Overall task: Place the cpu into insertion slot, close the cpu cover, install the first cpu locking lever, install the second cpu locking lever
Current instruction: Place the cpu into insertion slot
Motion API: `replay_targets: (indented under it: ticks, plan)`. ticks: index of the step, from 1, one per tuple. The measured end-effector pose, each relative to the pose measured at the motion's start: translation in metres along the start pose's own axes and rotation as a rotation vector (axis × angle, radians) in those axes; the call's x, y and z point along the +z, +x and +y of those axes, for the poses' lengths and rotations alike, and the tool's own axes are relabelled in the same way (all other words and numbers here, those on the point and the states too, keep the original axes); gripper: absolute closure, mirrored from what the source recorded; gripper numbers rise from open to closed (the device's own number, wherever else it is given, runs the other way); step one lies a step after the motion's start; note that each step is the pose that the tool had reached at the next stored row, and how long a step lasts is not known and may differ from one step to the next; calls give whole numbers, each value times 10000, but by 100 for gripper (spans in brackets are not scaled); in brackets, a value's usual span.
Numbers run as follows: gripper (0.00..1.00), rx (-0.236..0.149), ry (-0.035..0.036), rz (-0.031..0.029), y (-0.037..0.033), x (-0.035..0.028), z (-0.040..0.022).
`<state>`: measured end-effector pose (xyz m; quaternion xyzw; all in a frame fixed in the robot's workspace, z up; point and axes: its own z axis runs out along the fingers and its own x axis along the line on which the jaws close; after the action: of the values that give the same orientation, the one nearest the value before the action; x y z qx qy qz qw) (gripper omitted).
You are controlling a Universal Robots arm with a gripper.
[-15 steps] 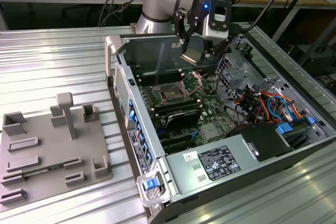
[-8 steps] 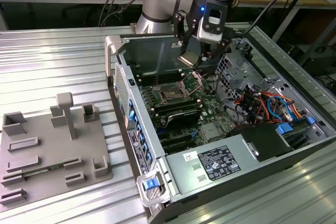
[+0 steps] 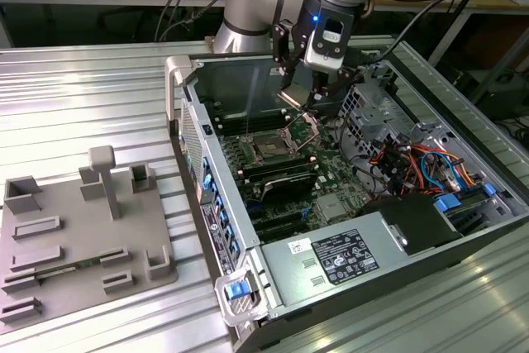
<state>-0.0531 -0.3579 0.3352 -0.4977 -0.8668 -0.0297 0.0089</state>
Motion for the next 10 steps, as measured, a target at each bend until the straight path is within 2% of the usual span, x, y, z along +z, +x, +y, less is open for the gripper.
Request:
replay_targets:
  ticks: [5, 10]
  plan:
    - [45, 56, -4, 0, 0, 3, 1]
    - [45, 680, -12, -14, -1, 26, -1]
